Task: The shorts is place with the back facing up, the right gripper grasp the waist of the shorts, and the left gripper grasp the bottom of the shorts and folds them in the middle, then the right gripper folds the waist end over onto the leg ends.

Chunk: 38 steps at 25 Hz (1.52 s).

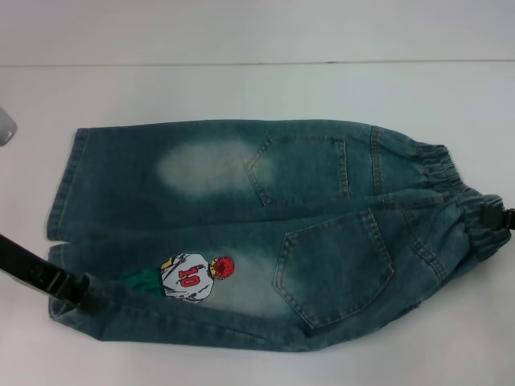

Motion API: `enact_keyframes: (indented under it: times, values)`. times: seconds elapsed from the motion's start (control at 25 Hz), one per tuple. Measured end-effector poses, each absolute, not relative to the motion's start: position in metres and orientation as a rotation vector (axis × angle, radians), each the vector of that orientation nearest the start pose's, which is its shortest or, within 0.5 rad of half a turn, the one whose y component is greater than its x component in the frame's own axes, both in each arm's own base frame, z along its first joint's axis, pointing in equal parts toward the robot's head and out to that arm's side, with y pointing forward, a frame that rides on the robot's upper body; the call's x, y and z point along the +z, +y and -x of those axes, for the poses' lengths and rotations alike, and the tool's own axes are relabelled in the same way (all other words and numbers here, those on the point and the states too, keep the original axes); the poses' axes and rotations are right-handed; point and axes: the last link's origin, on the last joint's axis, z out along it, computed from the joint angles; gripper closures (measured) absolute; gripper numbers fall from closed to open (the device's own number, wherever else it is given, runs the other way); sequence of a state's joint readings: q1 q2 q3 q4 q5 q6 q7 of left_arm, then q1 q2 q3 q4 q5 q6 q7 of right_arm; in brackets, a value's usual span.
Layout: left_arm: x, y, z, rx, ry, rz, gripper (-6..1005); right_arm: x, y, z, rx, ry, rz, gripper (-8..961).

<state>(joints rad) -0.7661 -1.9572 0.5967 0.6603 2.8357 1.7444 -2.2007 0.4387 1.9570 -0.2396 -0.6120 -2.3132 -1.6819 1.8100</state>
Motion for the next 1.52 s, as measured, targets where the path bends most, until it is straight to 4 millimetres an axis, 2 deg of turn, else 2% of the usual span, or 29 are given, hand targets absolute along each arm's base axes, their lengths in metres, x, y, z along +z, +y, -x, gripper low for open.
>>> enact_keyframes:
  times: [0.48,1.08,1.52]
  values:
    - [0.054,0.354,0.277,0.300,-1.566,2.629,958,0.072,0.295,-0.343,0.751,1.436,2.322,833]
    - [0.071,0.382,0.250,0.212,-1.441,2.643,958,0.087,0.333,-0.326,0.753,1.341,2.296,828]
    - [0.072,0.406,0.228,0.156,-1.333,2.632,959,0.097,0.357,-0.316,0.742,1.270,2.248,825]
